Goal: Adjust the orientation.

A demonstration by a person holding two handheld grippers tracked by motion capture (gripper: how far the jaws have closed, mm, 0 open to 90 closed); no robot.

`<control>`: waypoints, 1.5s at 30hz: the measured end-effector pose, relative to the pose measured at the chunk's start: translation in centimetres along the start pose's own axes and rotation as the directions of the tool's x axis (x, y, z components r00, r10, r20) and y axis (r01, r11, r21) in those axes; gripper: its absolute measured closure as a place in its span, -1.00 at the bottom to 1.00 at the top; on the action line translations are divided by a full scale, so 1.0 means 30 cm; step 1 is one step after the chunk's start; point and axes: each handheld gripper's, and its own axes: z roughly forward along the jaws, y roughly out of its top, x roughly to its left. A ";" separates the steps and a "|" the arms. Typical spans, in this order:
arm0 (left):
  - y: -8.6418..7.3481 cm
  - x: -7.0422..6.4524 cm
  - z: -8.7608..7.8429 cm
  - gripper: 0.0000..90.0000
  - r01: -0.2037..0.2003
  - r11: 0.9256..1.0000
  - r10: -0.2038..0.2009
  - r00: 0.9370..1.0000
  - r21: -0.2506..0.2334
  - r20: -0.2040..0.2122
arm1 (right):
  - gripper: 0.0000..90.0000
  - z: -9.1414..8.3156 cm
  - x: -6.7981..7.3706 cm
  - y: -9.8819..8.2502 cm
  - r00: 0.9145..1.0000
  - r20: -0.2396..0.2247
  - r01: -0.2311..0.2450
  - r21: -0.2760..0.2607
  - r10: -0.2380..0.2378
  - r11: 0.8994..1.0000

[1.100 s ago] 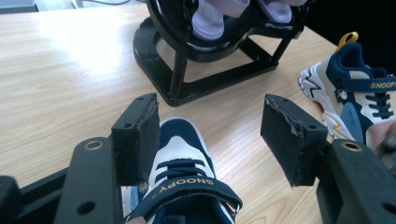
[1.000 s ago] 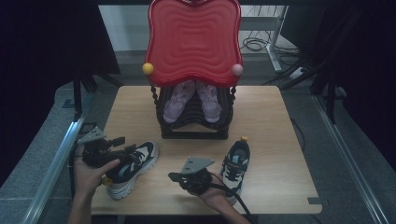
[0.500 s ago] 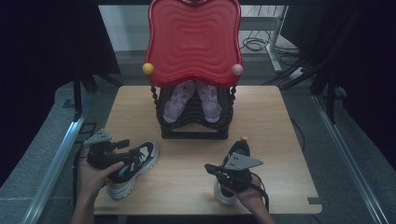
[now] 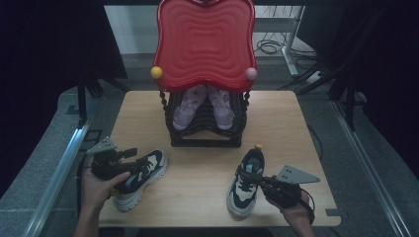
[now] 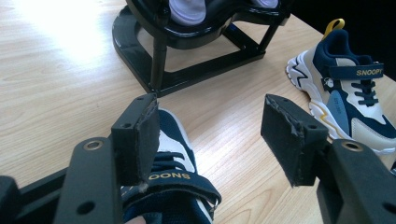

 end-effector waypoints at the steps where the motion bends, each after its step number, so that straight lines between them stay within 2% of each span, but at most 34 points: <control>1: 0.000 0.000 0.000 -0.16 0.000 1.000 0.000 1.000 0.000 0.000 | 0.99 -0.011 -0.009 -0.004 1.000 0.004 -0.004 -0.001 0.004 1.000; 3: 0.000 0.000 -0.001 -0.16 0.003 1.000 -0.003 1.000 -0.001 -0.001 | 0.99 -0.021 -0.019 -0.008 1.000 0.013 -0.005 0.001 0.005 1.000; 4: 0.000 0.002 -0.005 -0.16 0.003 1.000 -0.003 1.000 -0.005 -0.002 | 0.99 -0.039 -0.036 -0.015 0.999 0.033 -0.009 -0.002 0.009 1.000; 16: 0.001 0.014 -0.009 -0.16 0.006 1.000 -0.006 1.000 -0.009 -0.003 | 0.99 -0.086 -0.083 -0.087 0.997 0.069 -0.037 0.044 0.034 0.998; 21: 0.003 0.014 -0.018 -0.16 0.006 1.000 -0.006 1.000 -0.016 -0.007 | 0.99 -0.088 -0.076 -0.098 0.998 0.064 -0.019 0.061 0.015 0.998; 31: 0.005 0.022 -0.042 -0.16 0.010 0.999 -0.010 1.000 -0.037 -0.012 | 0.99 -0.067 -0.077 -0.145 0.999 0.041 -0.025 0.120 0.020 0.992; 34: 0.010 0.022 -0.050 -0.16 0.005 0.999 -0.006 1.000 -0.046 -0.008 | 1.00 -0.078 -0.078 -0.146 0.999 0.035 -0.007 0.127 0.003 0.992; 39: 0.010 0.026 -0.041 -0.16 0.005 0.999 -0.006 1.000 -0.040 -0.007 | 1.00 -0.088 -0.083 -0.152 1.000 0.014 -0.012 0.131 0.010 0.991; 42: 0.008 0.029 -0.033 -0.16 0.006 0.999 -0.006 1.000 -0.031 -0.009 | 1.00 -0.072 -0.085 -0.169 1.000 0.004 -0.030 0.152 0.029 0.988; 45: 0.008 0.029 -0.039 -0.16 0.010 0.999 -0.011 1.000 -0.041 -0.012 | 1.00 -0.056 -0.079 -0.180 0.999 -0.016 -0.026 0.172 0.029 0.985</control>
